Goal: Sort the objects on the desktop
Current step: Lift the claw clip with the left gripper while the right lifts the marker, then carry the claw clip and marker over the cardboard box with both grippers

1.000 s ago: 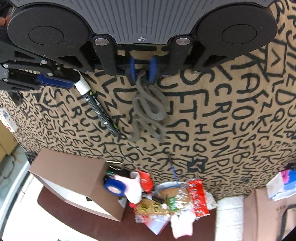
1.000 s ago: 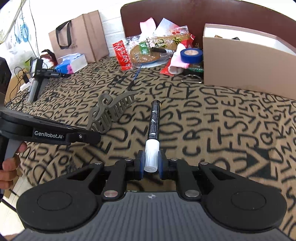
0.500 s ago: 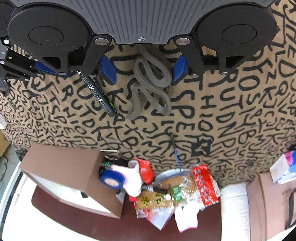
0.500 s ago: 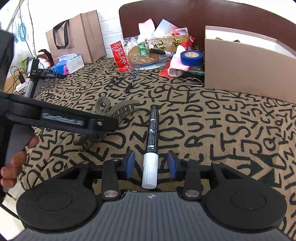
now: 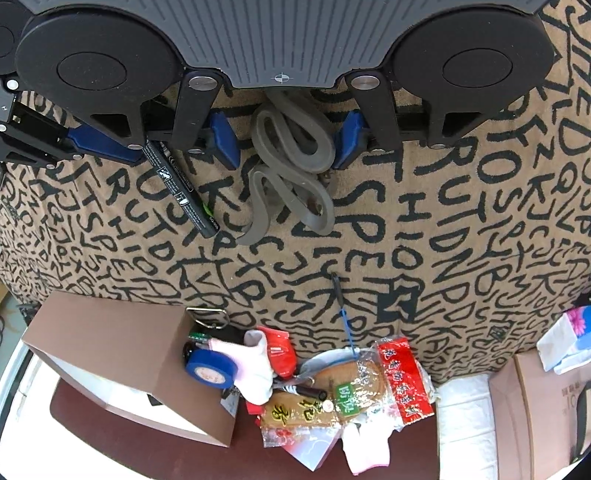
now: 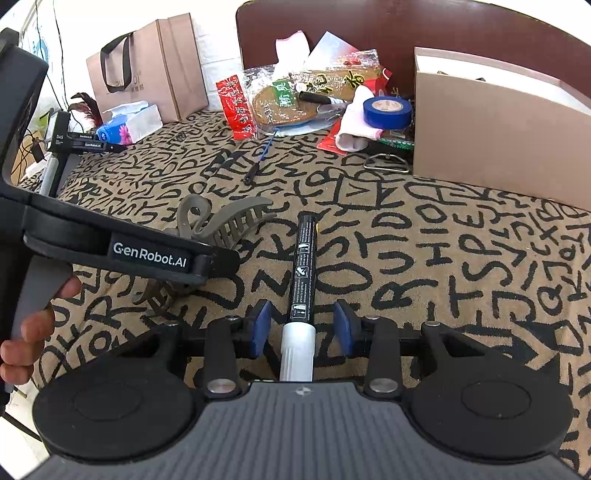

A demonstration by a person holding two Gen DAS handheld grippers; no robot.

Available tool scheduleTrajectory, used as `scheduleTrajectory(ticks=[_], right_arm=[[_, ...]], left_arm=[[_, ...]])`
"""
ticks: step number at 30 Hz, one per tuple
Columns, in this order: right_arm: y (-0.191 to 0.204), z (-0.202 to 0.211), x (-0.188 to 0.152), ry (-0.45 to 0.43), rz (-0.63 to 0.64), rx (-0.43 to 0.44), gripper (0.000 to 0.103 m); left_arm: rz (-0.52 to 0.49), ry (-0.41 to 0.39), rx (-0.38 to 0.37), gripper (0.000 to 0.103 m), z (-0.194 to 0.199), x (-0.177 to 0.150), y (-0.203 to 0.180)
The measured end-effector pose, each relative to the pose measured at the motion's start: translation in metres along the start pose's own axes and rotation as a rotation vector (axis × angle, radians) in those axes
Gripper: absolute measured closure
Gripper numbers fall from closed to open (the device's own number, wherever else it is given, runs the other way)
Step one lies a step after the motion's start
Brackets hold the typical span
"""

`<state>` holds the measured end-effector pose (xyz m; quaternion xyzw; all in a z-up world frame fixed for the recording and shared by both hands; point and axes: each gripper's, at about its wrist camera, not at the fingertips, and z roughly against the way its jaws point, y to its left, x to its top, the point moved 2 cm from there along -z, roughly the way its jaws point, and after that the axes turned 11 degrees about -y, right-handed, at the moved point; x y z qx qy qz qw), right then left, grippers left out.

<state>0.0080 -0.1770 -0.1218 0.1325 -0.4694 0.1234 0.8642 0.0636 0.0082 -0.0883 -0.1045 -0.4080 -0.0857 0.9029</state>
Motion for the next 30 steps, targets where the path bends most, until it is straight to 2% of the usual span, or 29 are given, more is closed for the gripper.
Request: scheduleTrajectory(ticks=[4,7,12,13,15,16,17,23,30], right_arm=[[0.001,-0.003,0.001,-0.002,0.004,-0.004,0.060],[0.003,-0.006,0.001,-0.003,0.011,-0.006,0.060],[0.004,-0.008,0.001,-0.005,0.025,-0.010,0.063],[0.004,-0.009,0.001,-0.007,0.027,-0.011,0.064],[0.003,-0.010,0.001,-0.011,0.029,-0.012,0.075],[0.002,-0.010,0.001,-0.012,0.026,-0.011,0.084],[0.002,-0.010,0.002,-0.011,0.020,-0.010,0.084],[-0.002,-0.006,0.003,-0.018,-0.017,0.004,0.085],[-0.015,0.009,0.013,-0.069,-0.056,0.003,0.085]], left_arm=[[-0.006,-0.003,0.007,0.034,-0.001,0.000,0.000],[-0.024,-0.008,0.020,0.038,-0.001,0.000,-0.002],[-0.020,-0.012,0.026,0.037,-0.003,0.000,-0.002],[-0.028,-0.012,0.030,0.038,-0.003,0.000,-0.003],[-0.050,-0.014,0.044,0.042,-0.003,0.000,-0.006],[-0.064,-0.015,0.054,0.052,-0.003,0.000,-0.007],[-0.072,-0.015,0.059,0.058,-0.003,0.000,-0.007],[-0.053,-0.002,0.054,0.059,-0.001,0.006,-0.010],[-0.092,-0.046,0.021,0.059,0.007,0.021,-0.034]])
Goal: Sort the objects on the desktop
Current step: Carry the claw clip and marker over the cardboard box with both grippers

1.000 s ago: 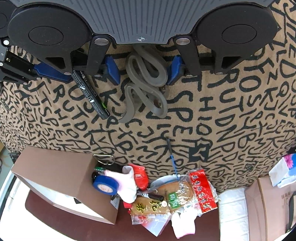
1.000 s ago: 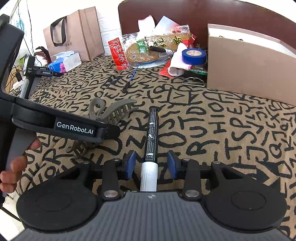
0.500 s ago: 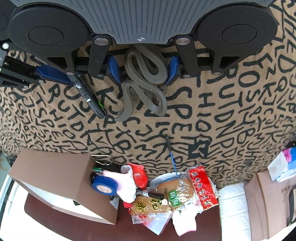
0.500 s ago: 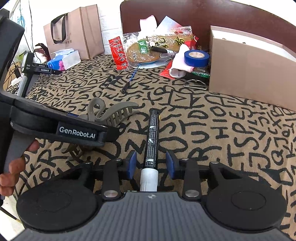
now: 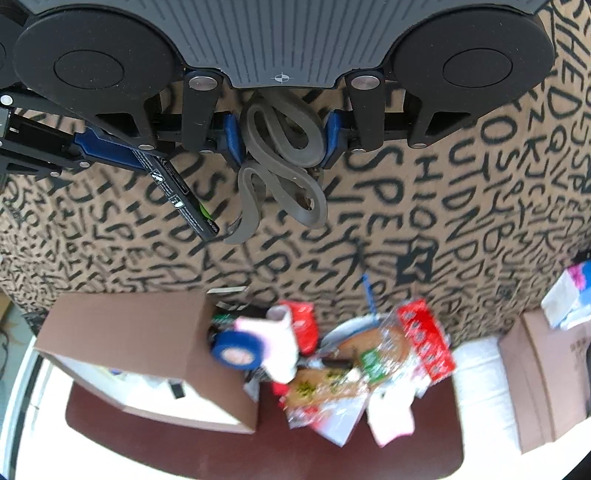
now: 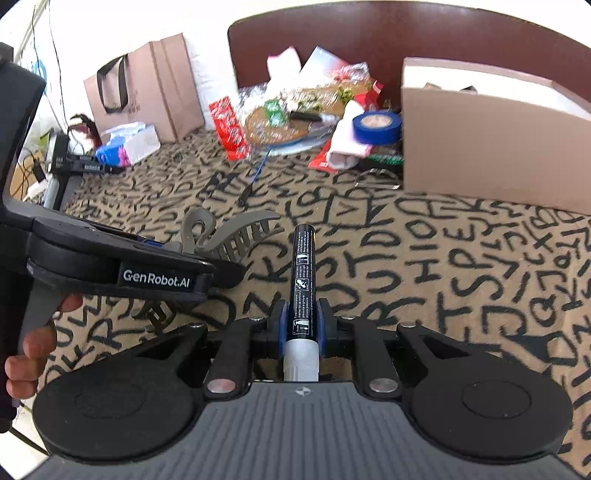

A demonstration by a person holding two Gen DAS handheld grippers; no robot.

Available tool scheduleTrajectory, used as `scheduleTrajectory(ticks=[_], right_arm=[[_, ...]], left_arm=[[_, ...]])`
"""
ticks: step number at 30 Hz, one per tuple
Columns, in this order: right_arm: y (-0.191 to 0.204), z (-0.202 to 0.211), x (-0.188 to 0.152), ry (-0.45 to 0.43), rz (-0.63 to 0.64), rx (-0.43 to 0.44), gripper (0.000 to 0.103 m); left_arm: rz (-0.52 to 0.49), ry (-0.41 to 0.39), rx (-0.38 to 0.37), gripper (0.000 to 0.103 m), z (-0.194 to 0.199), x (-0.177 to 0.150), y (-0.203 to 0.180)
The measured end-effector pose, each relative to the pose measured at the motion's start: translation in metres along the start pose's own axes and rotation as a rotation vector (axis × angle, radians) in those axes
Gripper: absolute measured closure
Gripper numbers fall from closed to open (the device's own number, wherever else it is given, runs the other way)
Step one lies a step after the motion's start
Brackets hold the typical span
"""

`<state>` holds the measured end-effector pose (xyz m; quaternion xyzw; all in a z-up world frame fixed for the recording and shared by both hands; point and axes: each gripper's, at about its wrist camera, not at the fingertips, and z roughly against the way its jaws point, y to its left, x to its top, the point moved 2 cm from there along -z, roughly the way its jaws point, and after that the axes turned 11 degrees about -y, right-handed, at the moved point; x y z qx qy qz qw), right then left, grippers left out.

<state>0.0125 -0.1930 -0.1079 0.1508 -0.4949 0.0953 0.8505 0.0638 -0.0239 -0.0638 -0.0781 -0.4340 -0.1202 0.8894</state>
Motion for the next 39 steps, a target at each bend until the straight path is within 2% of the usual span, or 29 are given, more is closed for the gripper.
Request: scheduleTrajectory(ticks=[9,23,31,39], right_arm=[[-0.028,0.017,0.031,-0.114,-0.015,-0.045,0.085],[-0.084,0.032,0.109,-0.292,0.024,-0.153,0.085],[-0.131,0.015,0.154,-0.353,0.031,-0.239,0.085],[-0.194,-0.027,0.182,-0.321,0.007,-0.335,0.085]], left_arm=[[-0.043,-0.088,-0.040,0.059,-0.001,0.046,-0.032],[-0.078,-0.244,-0.126,0.059,-0.015,0.136,-0.090],[-0.047,-0.265,-0.178,0.058,-0.054,0.194,-0.121],[-0.025,-0.241,-0.216,0.058,-0.116,0.234,-0.152]])
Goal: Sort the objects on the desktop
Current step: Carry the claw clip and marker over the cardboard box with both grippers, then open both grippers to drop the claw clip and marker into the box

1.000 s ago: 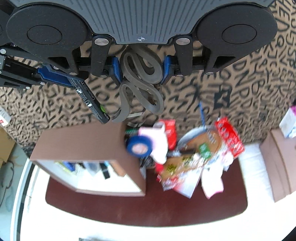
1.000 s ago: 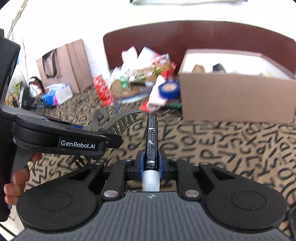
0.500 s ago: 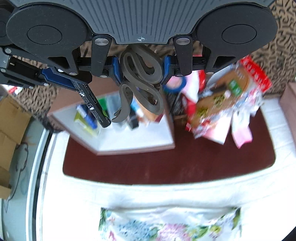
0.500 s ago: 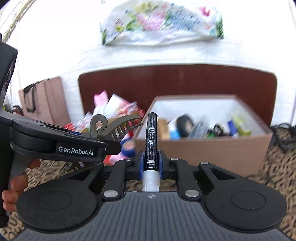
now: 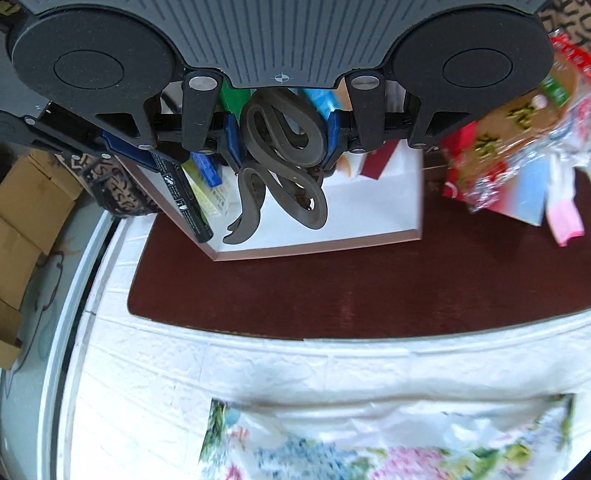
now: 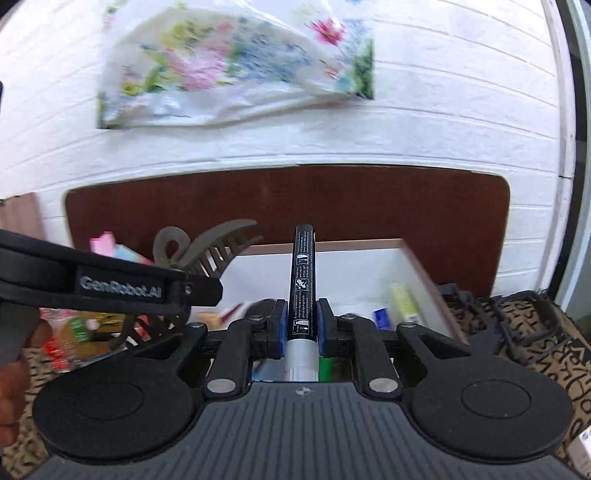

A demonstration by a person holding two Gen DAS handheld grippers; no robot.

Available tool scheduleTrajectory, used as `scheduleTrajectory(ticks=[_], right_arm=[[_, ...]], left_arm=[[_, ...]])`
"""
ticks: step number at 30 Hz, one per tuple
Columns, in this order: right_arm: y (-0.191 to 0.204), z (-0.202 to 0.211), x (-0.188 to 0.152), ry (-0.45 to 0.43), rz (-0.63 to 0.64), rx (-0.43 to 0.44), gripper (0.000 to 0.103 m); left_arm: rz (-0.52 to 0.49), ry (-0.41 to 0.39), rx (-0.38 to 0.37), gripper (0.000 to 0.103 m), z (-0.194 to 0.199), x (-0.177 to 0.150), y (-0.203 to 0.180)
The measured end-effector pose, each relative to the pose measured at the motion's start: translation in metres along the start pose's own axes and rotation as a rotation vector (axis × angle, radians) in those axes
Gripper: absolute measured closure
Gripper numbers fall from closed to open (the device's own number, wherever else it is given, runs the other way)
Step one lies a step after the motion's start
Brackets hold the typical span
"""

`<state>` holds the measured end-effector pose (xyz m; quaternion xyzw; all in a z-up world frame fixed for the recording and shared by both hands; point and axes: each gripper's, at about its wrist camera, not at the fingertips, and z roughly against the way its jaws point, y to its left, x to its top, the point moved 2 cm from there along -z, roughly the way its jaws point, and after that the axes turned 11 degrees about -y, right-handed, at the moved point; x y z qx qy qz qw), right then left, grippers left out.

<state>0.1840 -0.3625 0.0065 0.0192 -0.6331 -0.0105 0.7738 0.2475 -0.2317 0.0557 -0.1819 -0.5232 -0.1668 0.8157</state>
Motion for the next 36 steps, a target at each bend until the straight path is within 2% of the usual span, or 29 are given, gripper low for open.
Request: scheduleTrajectory(ticks=[6,10,11,12,13,14,15,16,17,18,19,20,22,23,25,36], right_arm=[[-0.026,-0.045,-0.016,0.080,0.004,-0.047,0.085],[-0.035,-0.068,-0.027,0.131,-0.011,-0.053,0.085],[-0.036,-0.073,-0.030,0.140,-0.005,-0.059,0.085],[-0.036,-0.077,-0.031,0.146,0.000,-0.062,0.085],[-0.037,-0.080,-0.033,0.150,0.005,-0.063,0.085],[-0.036,-0.083,-0.034,0.154,0.012,-0.063,0.084],[-0.036,-0.084,-0.034,0.154,0.021,-0.064,0.084],[-0.035,-0.084,-0.035,0.147,0.032,-0.067,0.080],[-0.034,-0.083,-0.035,0.140,0.044,-0.069,0.061],[-0.034,-0.082,-0.034,0.128,0.052,-0.074,0.049],[-0.033,-0.079,-0.034,0.108,0.062,-0.083,0.029],[-0.032,-0.077,-0.033,0.089,0.072,-0.093,0.021],[-0.030,-0.072,-0.032,0.070,0.097,-0.101,0.013],[-0.030,-0.071,-0.032,0.069,0.099,-0.097,0.005],[-0.029,-0.068,-0.033,0.068,0.102,-0.088,0.001],[-0.018,-0.052,-0.028,0.081,0.109,-0.077,0.000]], left_arm=[[0.023,0.054,-0.025,0.058,-0.049,-0.004,0.000],[-0.005,0.072,-0.022,0.056,-0.070,-0.009,-0.004],[-0.009,0.075,-0.025,0.047,-0.073,-0.009,-0.005],[-0.010,0.073,-0.033,0.042,-0.076,-0.010,-0.006],[-0.008,0.068,-0.035,0.032,-0.076,-0.010,-0.006],[-0.008,0.056,-0.037,0.015,-0.076,-0.011,-0.005],[-0.006,0.038,-0.033,0.009,-0.073,-0.010,-0.005],[-0.005,0.010,-0.022,0.002,-0.069,-0.010,-0.003],[-0.008,-0.020,-0.008,0.000,-0.066,-0.010,-0.003],[-0.018,-0.042,0.004,0.000,-0.063,-0.010,-0.003],[-0.030,-0.050,0.011,0.000,-0.061,-0.010,-0.004],[-0.041,-0.049,0.015,0.000,-0.060,-0.011,-0.004],[-0.054,-0.026,0.039,0.000,-0.061,-0.013,-0.005],[-0.058,-0.019,0.053,0.000,-0.061,-0.015,-0.006],[-0.068,-0.022,0.058,0.000,-0.059,-0.018,-0.006],[-0.066,-0.020,0.041,0.000,-0.037,-0.019,-0.009]])
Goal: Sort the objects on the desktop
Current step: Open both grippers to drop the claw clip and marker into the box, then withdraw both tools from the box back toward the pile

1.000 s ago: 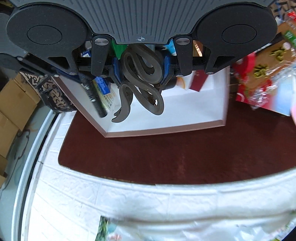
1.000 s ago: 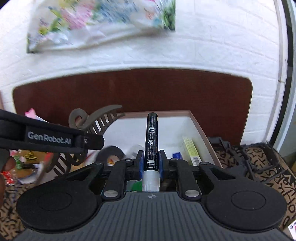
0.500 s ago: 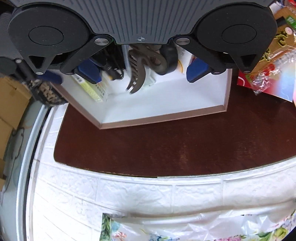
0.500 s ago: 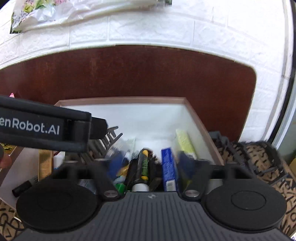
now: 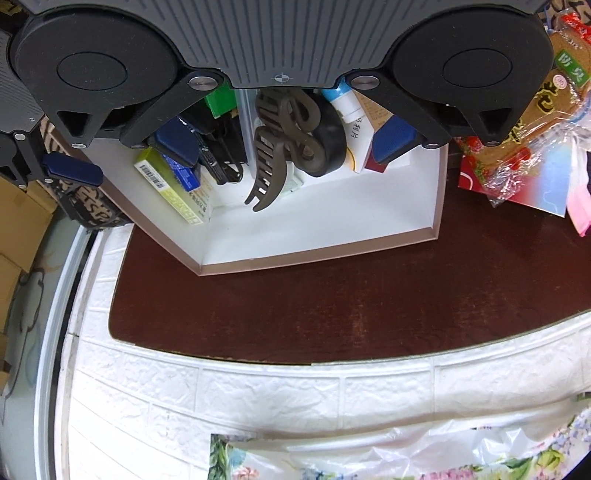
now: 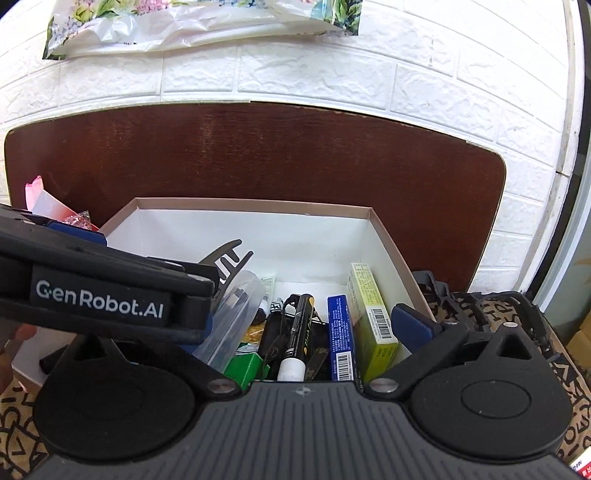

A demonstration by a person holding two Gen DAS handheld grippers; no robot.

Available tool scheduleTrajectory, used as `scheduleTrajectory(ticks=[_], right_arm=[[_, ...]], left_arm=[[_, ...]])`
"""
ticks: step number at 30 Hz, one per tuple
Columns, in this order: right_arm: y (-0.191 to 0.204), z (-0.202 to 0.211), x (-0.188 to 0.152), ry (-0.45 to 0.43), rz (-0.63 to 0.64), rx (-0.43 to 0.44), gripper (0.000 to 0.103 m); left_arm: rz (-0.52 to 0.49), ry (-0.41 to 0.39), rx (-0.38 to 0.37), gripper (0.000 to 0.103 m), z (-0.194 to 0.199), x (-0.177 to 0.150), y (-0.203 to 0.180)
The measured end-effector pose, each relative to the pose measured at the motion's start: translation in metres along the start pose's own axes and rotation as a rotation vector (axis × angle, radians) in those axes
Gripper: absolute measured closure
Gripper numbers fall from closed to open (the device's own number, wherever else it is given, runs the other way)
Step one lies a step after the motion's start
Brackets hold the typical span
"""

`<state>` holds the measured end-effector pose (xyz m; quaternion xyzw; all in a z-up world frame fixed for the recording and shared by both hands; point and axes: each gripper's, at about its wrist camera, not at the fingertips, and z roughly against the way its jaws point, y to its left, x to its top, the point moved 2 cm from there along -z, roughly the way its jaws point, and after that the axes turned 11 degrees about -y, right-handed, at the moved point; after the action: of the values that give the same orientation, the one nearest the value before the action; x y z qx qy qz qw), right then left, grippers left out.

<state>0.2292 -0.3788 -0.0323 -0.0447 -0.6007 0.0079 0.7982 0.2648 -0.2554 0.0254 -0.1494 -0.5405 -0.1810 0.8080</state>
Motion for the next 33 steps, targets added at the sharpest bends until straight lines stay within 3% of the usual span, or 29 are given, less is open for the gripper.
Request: scheduleTrajectory(ticks=[12,33], right_arm=[[0.014,0.050,0.014,-0.055,0.001,0.028,0.000],[0.086,0.157,-0.016,-0.085,0.013,0.167,0.000]], left_arm=[[0.028,-0.018,-0.003,0.000,0.058,-0.005,0.001],[0.092,0.041,0.107,0.000,0.175,-0.071,0.034]])
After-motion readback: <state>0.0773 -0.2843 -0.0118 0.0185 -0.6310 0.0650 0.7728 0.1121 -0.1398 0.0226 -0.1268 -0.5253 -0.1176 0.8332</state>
